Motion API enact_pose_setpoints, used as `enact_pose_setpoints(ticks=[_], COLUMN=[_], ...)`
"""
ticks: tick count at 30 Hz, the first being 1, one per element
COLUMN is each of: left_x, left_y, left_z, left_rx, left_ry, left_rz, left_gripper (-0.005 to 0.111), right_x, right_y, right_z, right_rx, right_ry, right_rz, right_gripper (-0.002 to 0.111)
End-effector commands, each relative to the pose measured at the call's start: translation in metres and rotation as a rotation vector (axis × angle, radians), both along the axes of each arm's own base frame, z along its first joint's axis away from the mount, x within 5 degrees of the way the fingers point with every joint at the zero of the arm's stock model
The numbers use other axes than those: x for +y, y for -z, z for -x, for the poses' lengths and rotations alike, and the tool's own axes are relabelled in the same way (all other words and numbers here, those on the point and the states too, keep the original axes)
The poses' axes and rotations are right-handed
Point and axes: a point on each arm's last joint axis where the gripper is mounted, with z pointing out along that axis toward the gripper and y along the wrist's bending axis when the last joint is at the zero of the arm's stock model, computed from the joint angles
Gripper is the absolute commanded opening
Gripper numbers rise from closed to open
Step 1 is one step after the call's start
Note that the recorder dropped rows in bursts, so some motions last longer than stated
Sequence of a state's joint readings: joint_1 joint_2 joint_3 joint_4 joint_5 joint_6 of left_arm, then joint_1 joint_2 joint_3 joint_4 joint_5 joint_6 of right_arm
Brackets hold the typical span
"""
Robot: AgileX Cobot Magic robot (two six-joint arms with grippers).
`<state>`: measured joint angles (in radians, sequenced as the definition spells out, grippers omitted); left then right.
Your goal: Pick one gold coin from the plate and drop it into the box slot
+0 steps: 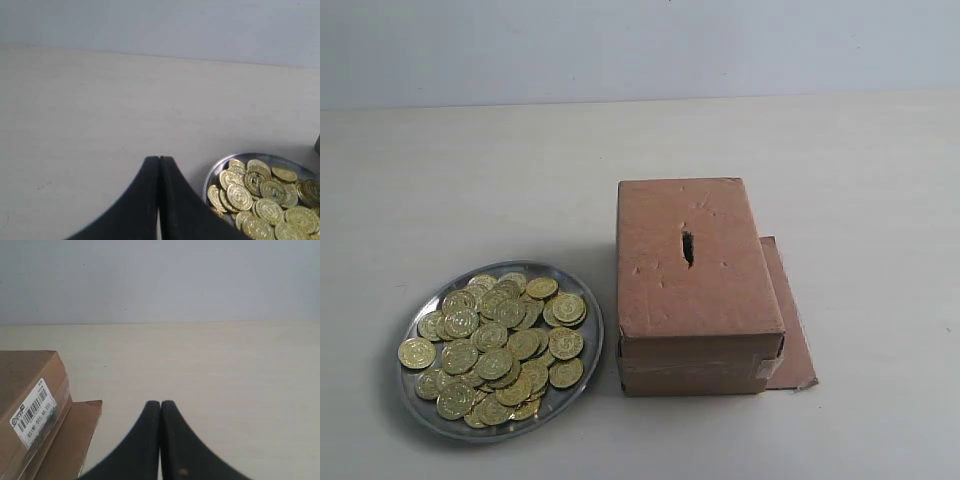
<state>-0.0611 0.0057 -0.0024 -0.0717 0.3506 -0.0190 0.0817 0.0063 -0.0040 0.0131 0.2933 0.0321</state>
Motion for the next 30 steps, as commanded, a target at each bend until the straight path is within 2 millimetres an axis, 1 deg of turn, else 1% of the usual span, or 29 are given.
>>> enact_pose_setpoints(ticks=[1,5,8,10,11,16,20,21,24,27,28,29,30], left_x=[0.001,0.0,0.001,0.001,0.001,0.002,0.002,0.002,0.002,0.001,-0.002,-0.003,-0.006], left_y=[-0.01,-0.017,-0.02,-0.023,-0.024,-0.031,-0.031,-0.031,-0.03,-0.028,-0.031,-0.043,-0.062], left_z=[-0.002,-0.003,-0.003,-0.003,-0.003,-0.003,-0.003,-0.003,-0.003,-0.003,-0.002,0.001,0.007], left_rx=[-0.114,-0.186,-0.22,-0.249,-0.264,-0.325,-0.313,-0.308,-0.289,-0.257,-0.213,-0.22,-0.237], left_ry=[-0.015,-0.034,-0.036,-0.038,-0.041,-0.057,-0.068,-0.073,-0.082,-0.075,-0.047,-0.004,0.073], left_rz=[0.035,0.167,0.18,0.185,0.207,0.353,0.477,0.532,0.625,0.65,0.654,0.623,0.528], left_gripper=[0.0,0.0,0.0,0.0,0.0,0.0,0.0,0.0,0.0,0.0,0.0,0.0,0.0], right_x=[0.0,0.0,0.0,0.0,0.0,-0.001,-0.003,-0.003,-0.004,-0.003,0.0,0.002,0.007], right_y=[0.0,0.0,0.0,-0.006,-0.009,-0.027,-0.032,-0.032,-0.032,-0.03,-0.028,-0.034,-0.047], right_z=[0.0,0.0,0.0,-0.001,-0.001,-0.001,-0.001,-0.001,-0.001,-0.001,-0.001,0.001,0.005], right_rx=[-0.012,-0.013,-0.015,-0.075,-0.109,-0.272,-0.327,-0.322,-0.312,-0.287,-0.218,-0.186,-0.139], right_ry=[0.007,0.007,0.007,0.007,0.008,0.035,0.05,0.054,0.062,0.06,0.049,0.032,-0.007], right_rz=[0.0,0.004,0.004,-0.018,-0.046,-0.407,-0.516,-0.558,-0.649,-0.692,-0.758,-0.762,-0.726], right_gripper=[0.0,0.0,0.0,0.0,0.0,0.0,0.0,0.0,0.0,0.0,0.0,0.0,0.0])
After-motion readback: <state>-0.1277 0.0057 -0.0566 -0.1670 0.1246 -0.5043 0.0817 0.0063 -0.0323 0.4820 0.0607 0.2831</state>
